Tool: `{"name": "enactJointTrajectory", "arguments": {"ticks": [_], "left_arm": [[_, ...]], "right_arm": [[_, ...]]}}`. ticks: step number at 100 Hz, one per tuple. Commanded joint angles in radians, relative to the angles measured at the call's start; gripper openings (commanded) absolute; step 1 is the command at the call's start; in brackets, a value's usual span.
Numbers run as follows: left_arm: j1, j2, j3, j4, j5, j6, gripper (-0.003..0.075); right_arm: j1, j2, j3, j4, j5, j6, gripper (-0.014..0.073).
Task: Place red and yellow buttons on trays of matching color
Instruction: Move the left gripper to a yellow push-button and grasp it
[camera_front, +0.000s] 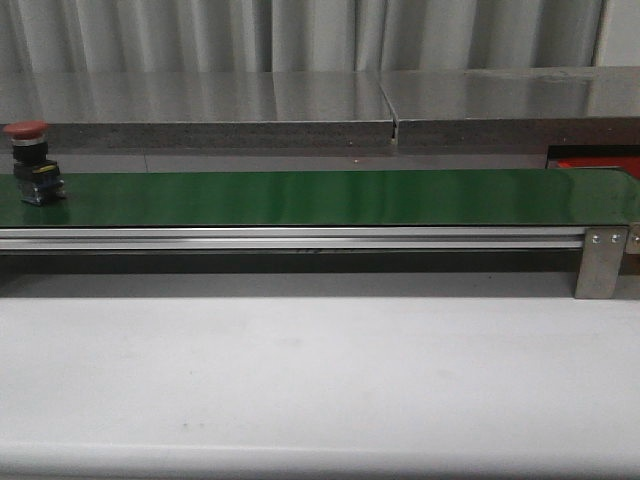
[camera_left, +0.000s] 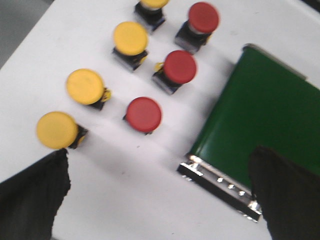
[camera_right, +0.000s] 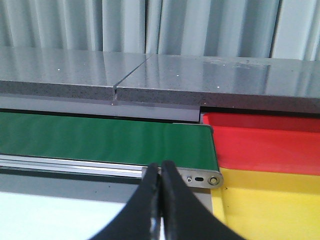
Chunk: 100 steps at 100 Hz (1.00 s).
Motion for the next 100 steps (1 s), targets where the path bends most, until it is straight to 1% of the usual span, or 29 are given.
{"name": "enactJointTrajectory", "arguments": {"ticks": [1,16,28,47,72,89,100], "left_arm": [[0.039,-0.05,0.031,0.004,-0.079,0.005,0.0692],[0.097,-0.043,0.135,0.038,-0.167,0.005,0.0692],[0.137,-0.004,0.167,0.038,-0.194,0.013,0.0692],[0.169,0.075,0.166,0.033,-0.222,0.055,0.0692],[0.169,0.173,0.158,0.04,-0.259,0.075,0.0692],[0.169,0.193,0.137,0.036,-0.307,0.084,0.0692],[0.169,0.202,0.108,0.029,-0.321,0.115,0.0692]], "right_arm": [[0.0,-0.002,-0.018,-0.012,-0.082,-0.001,-0.0067],[0.0,-0.002,-0.018,-0.012,-0.082,-0.001,-0.0067],[0.0,-0.002,-0.018,-0.012,-0.082,-0.001,-0.0067],[0.0,-0.002,-0.018,-0.012,-0.082,-0.001,-0.0067],[0.0,-0.002,-0.018,-0.012,-0.082,-0.001,-0.0067],[0.0,-0.002,-0.018,-0.012,-0.082,-0.001,-0.0067],[0.0,-0.002,-0.018,-0.012,-0.082,-0.001,-0.0067]]}}
